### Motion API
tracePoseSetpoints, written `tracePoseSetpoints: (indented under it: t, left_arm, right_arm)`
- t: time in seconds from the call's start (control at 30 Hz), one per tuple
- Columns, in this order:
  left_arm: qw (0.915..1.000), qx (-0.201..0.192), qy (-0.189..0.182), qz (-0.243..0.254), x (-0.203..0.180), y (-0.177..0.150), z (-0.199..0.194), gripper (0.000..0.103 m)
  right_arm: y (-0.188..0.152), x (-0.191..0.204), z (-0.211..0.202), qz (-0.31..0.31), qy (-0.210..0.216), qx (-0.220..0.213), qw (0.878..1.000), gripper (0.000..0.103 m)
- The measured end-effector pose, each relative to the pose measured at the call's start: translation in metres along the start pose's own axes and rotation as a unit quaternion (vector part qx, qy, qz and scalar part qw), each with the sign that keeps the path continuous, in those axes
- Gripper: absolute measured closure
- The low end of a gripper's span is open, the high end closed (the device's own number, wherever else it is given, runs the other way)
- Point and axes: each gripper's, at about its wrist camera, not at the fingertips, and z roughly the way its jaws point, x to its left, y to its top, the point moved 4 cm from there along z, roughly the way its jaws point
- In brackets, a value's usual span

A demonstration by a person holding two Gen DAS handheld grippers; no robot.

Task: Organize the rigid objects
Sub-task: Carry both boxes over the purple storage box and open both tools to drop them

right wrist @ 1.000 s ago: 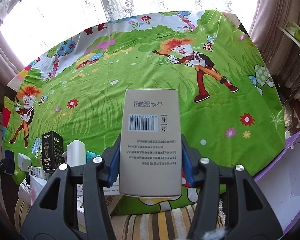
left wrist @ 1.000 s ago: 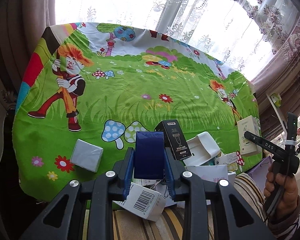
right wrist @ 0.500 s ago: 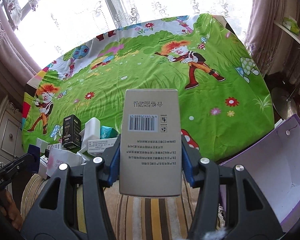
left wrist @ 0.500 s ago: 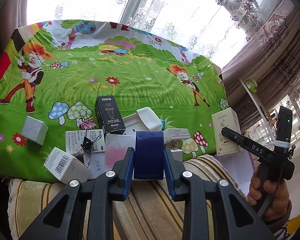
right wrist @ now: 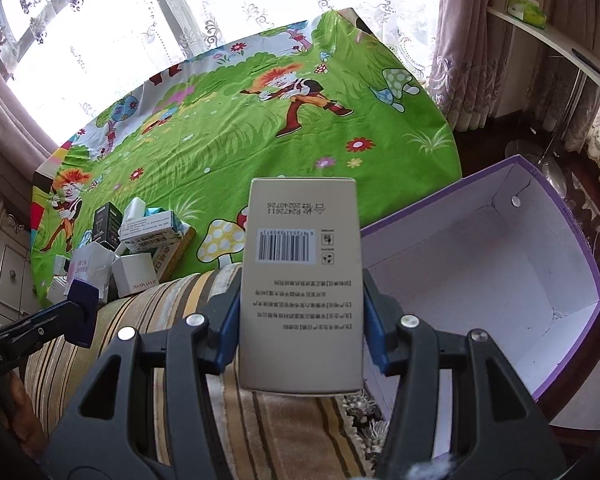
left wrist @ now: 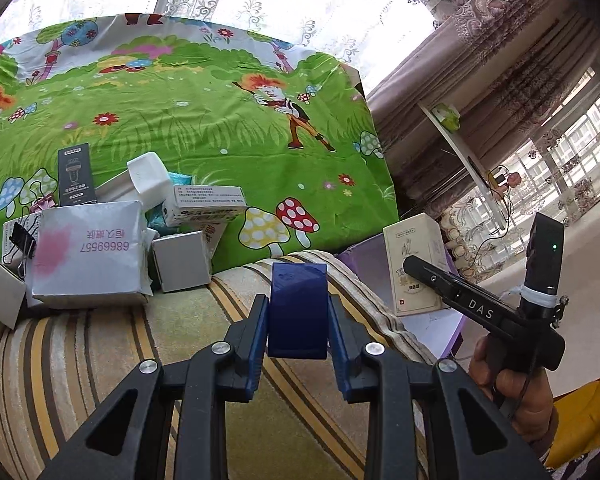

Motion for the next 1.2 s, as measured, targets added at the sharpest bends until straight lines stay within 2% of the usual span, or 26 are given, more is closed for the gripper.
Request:
tracePoseSetpoints:
  t: [0.4, 0.6, 0.73, 0.93, 1.2]
  left_arm:
    - [0.9961, 0.046, -0.055, 0.052, -0.074, -0.014, 0.038, 0.073]
    - [0.9934, 0.060, -0.067, 0.070, -0.094, -0.021, 0.050, 0.073]
    - [0.9922, 0.076, -0.070, 0.069, -0.098, -0.023, 0.058, 0.072]
    - [0.9918, 0.081, -0.072, 0.069, -0.097, -0.025, 0.061, 0.059]
    - [0.9903, 0.085, -0.073, 0.082, -0.102, -0.029, 0.061, 0.059]
  right_arm:
    - [-0.008, -0.057, -0.011, 0.054, -0.028, -0.003, 0.998, 0.047]
    - [-0.011, -0.075, -0.012, 0.072, -0.040, -0.002, 0.997, 0.047]
    - [-0.014, -0.084, -0.010, 0.087, -0.046, 0.002, 0.995, 0.039]
    - [-0.015, -0.085, -0.013, 0.087, -0.046, 0.000, 0.995, 0.036]
    - [-0.015, -0.082, -0.015, 0.076, -0.049, -0.003, 0.996, 0.035]
